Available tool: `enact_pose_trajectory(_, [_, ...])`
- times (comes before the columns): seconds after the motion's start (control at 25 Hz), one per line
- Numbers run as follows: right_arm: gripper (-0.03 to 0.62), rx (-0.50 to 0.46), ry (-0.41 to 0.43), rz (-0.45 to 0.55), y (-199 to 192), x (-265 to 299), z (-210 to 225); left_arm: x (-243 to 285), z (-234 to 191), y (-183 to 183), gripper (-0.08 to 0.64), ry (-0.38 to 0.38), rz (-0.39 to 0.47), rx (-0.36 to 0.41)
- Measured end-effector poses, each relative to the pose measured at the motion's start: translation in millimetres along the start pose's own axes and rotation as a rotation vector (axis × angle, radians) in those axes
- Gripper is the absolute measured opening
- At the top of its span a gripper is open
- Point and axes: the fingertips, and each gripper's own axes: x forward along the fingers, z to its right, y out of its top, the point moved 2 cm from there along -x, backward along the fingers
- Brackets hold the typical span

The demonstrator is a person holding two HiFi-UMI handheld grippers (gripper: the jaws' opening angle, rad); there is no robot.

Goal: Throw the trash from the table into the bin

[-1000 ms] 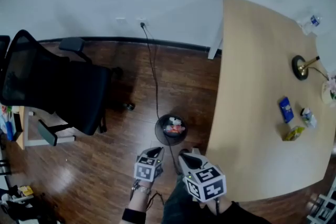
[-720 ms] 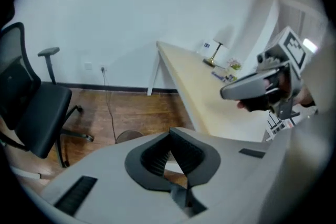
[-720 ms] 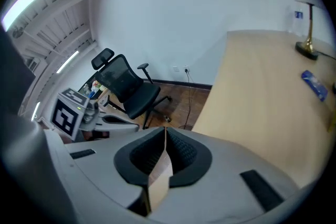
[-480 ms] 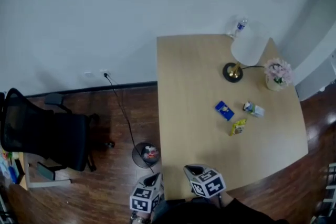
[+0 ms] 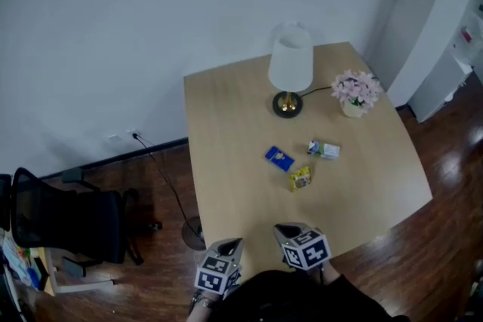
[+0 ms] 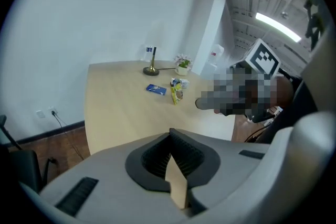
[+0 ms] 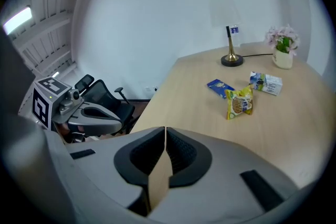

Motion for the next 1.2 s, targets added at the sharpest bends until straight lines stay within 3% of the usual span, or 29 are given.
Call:
enact_pose_trajectory(0.64, [0.005, 0.108, -0.042, 0.048, -22, -50, 72, 51, 50, 34, 0.000, -0.001, -0.067, 0.055])
enact_pose_trajectory(0.92, [0.005, 0.135, -0.069, 0.036, -36, -63, 104, 101, 59, 58, 0.008, -0.009, -0.095, 0.096])
enact_pose_trajectory(1.12, [0.005, 0.163, -0.083, 0.037, -44, -73, 127, 161, 57, 87, 0.306, -0.007, -0.112, 0.163])
enact_pose_trajectory(1.2, [0.005, 0.173, -0.088, 0.034, -48, -78, 136, 189, 54, 96, 0.359, 0.006, -0.129, 0.193])
